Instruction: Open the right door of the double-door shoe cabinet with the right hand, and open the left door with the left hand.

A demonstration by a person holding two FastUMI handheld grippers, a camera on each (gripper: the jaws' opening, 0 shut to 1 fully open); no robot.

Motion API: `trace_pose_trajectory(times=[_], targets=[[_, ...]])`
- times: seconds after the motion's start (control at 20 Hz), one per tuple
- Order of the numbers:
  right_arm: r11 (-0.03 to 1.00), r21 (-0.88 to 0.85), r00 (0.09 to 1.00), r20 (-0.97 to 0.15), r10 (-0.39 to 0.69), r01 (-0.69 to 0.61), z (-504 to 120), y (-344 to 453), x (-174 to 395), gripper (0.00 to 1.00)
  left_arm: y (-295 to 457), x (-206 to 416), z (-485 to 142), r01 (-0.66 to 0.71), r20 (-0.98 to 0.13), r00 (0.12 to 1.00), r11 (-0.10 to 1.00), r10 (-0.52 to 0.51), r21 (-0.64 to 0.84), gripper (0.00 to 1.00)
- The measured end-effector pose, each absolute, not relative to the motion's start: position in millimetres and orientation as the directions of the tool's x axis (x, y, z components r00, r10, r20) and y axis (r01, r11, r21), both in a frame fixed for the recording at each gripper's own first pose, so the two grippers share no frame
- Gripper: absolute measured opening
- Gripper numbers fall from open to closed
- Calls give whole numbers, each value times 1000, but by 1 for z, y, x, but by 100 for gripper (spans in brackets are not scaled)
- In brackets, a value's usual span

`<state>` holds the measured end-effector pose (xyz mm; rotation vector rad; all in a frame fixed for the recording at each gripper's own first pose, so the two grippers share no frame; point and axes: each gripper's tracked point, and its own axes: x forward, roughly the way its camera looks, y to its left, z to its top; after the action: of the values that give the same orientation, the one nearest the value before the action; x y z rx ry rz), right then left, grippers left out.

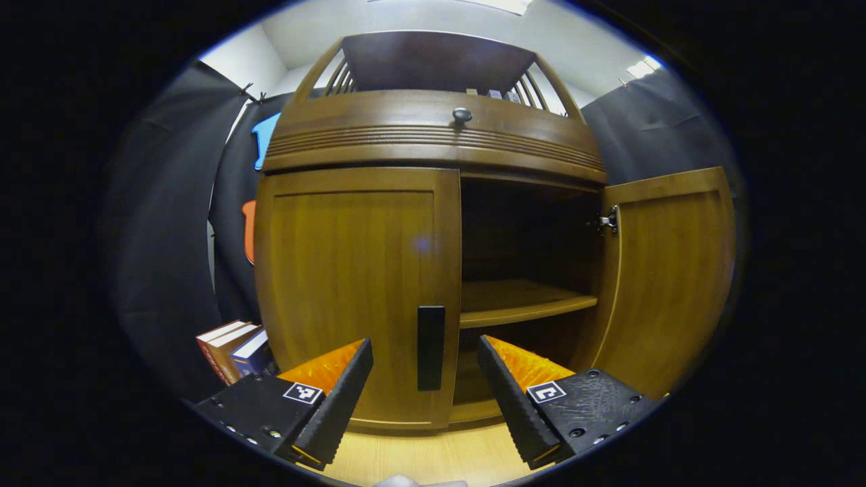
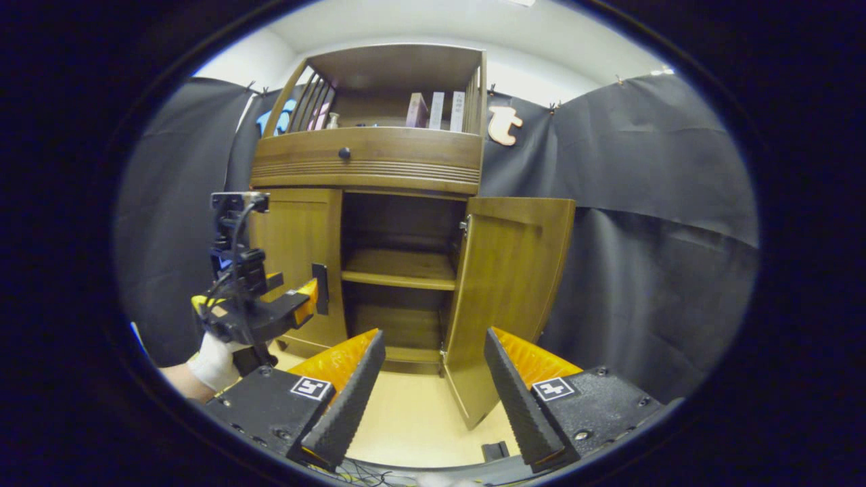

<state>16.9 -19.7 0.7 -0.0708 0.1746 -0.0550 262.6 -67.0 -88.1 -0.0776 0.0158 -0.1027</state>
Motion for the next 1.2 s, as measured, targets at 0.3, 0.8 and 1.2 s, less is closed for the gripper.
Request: trace_pose_trajectory(times=[0.3, 0.8, 1.2], targets=[[992, -106, 977, -191, -90, 70, 0, -17, 25, 97, -72, 319, -119, 100, -65, 992, 990, -107, -103, 89], [991, -102, 973, -205, -109, 90, -5, -20, 27, 97, -81, 336, -130, 118, -82, 989, 989, -125, -85, 30], [994, -91, 975, -210, -76, 58, -12, -5, 21, 97, -78, 309, -129, 190, -69, 978, 974, -199, -125, 30]])
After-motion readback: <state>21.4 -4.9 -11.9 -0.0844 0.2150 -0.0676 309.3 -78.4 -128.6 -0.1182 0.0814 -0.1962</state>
